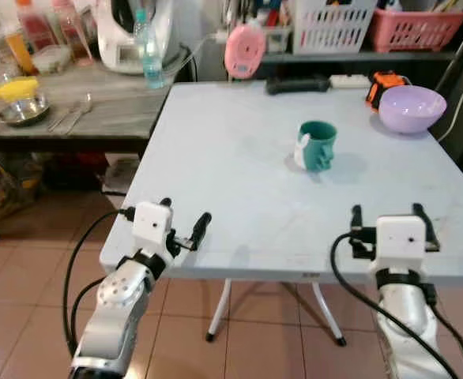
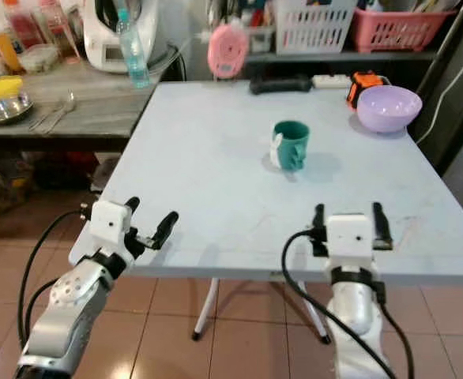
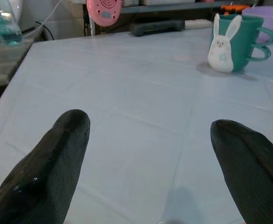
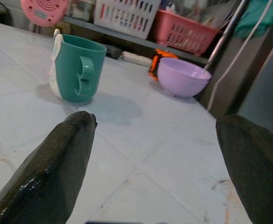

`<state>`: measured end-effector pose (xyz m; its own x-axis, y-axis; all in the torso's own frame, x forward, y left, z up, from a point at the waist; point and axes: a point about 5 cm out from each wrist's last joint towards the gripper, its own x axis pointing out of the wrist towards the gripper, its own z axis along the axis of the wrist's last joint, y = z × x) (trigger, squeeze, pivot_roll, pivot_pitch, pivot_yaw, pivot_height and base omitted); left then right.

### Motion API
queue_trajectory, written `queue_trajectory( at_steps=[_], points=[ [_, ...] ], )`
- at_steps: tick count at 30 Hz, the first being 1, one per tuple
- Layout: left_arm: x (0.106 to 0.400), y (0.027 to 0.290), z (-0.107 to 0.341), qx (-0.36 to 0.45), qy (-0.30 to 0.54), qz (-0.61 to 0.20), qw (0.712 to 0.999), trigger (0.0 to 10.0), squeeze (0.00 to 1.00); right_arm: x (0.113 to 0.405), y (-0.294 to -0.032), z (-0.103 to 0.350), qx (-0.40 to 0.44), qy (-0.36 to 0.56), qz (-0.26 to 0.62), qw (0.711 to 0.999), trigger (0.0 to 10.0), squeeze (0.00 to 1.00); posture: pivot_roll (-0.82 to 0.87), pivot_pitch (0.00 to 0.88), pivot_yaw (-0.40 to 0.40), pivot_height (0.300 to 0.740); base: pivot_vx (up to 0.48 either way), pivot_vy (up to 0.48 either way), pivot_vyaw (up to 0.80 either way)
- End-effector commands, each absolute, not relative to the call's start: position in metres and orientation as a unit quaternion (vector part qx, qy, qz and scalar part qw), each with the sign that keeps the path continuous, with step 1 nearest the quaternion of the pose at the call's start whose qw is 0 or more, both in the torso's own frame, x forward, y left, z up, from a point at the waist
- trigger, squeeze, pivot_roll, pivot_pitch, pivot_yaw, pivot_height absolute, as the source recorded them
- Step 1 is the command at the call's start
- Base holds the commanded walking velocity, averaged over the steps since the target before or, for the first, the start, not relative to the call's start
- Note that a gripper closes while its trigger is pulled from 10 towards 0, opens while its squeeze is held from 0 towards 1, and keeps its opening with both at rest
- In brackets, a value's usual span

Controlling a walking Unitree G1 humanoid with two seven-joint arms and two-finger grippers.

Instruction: Setting the table

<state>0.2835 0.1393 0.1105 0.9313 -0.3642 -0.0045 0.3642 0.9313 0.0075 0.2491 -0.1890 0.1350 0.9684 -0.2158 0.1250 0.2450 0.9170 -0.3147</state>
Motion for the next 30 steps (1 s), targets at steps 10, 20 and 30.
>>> queue_trajectory(
  at_steps=[10,20,30],
  points=[
    [0.288,0.139,0.115,0.002,-0.009,-0.186,0.982,10.0,0.0,0.251,-0.19,0.14,-0.168,-0.055,-0.117,0.977,10.0,0.0,-0.13,0.013,0.089,0.74,0.0,0.0,0.0],
    [0.288,0.138,0.116,0.002,-0.014,-0.191,0.981,10.0,0.0,0.254,-0.186,0.14,-0.167,-0.06,-0.103,0.979,10.0,0.0,-0.12,0.009,0.089,0.74,0.0,0.0,0.0],
    [0.287,0.137,0.116,0.003,-0.013,-0.199,0.98,10.0,0.0,0.252,-0.176,0.14,-0.149,-0.066,-0.074,0.984,10.0,0.0,-0.12,0.015,0.096,0.74,0.178,0.0,0.0]
  ],
)
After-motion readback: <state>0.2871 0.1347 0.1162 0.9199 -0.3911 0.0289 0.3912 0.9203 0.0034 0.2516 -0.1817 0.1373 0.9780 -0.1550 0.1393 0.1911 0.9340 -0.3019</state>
